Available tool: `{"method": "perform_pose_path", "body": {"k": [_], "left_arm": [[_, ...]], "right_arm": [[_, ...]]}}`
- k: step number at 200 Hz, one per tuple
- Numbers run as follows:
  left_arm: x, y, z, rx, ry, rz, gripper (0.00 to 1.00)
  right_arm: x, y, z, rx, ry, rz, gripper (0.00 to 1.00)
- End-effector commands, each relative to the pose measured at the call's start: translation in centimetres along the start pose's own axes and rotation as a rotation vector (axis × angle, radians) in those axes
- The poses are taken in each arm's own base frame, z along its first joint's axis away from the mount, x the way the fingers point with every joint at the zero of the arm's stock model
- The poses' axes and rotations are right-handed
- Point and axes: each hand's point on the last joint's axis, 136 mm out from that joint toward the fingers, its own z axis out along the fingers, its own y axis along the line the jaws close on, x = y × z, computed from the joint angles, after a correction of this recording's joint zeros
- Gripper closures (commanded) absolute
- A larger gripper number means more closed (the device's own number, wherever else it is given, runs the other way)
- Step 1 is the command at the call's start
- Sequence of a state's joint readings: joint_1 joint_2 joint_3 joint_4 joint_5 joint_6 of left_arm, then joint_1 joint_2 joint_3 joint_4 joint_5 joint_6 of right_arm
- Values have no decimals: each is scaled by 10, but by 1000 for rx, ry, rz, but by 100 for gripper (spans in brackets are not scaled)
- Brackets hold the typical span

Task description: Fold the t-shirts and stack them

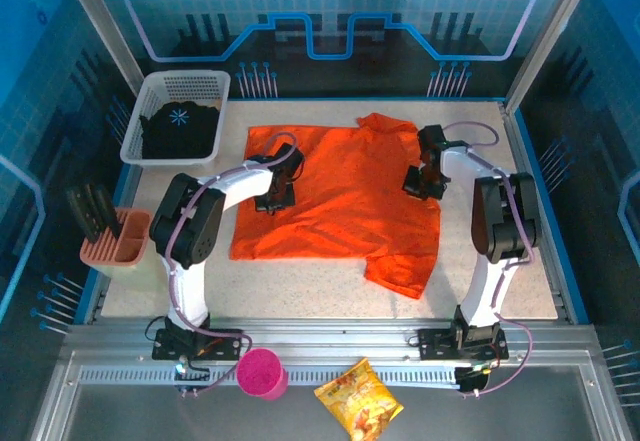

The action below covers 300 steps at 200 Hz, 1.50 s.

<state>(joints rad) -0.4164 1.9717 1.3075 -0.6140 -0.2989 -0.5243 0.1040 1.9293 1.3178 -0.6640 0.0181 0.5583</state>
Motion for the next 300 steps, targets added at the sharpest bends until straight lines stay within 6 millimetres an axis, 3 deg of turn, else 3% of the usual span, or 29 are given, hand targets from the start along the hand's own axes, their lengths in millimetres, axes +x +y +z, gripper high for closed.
{"method": "perform_pose_path", "body": {"k": [1, 28, 78, 112, 138, 153, 174, 206, 224, 234, 244, 255, 264, 300], "left_arm": [[23, 12, 13, -33, 58, -56, 100], [46, 16, 21, -45, 102, -63, 100], [80, 17, 25, -52, 144, -60, 100], [95, 18, 17, -70, 148, -49, 100], [102, 24, 5, -84, 146, -53, 100], [95, 25, -10, -84, 112, -51, 100], [70, 25, -34, -86, 24, -32, 99], [19, 10, -63, -105, -93, 43, 90], [-6, -2, -77, -94, -146, 67, 87], [-18, -8, -85, -79, -175, 71, 86], [-28, -13, -92, -68, -204, 70, 85], [-37, -16, -99, -56, -229, 67, 84], [-44, -18, -104, -47, -246, 59, 84], [-56, -16, -115, 10, -274, 16, 83]], "right_arm": [[-2, -30, 10, 91, 43, 99, 100], [17, -64, 19, 262, 135, 156, 100], [40, -85, 15, 305, 140, 168, 100], [49, -90, 13, 292, 143, 171, 100], [44, -78, 11, 220, 125, 133, 100], [30, -60, 1, 134, 79, 65, 100], [4, -28, -36, 26, -68, -75, 100], [-31, 11, -138, 81, -429, -318, 100], [-42, 26, -202, 173, -680, -421, 100], [-41, 37, -226, 153, -785, -468, 100], [-40, 39, -235, 118, -854, -468, 100], [-36, 57, -237, -16, -916, -575, 100], [-41, 53, -240, -66, -926, -520, 100], [-58, 59, -213, -114, -801, -511, 100]]}}
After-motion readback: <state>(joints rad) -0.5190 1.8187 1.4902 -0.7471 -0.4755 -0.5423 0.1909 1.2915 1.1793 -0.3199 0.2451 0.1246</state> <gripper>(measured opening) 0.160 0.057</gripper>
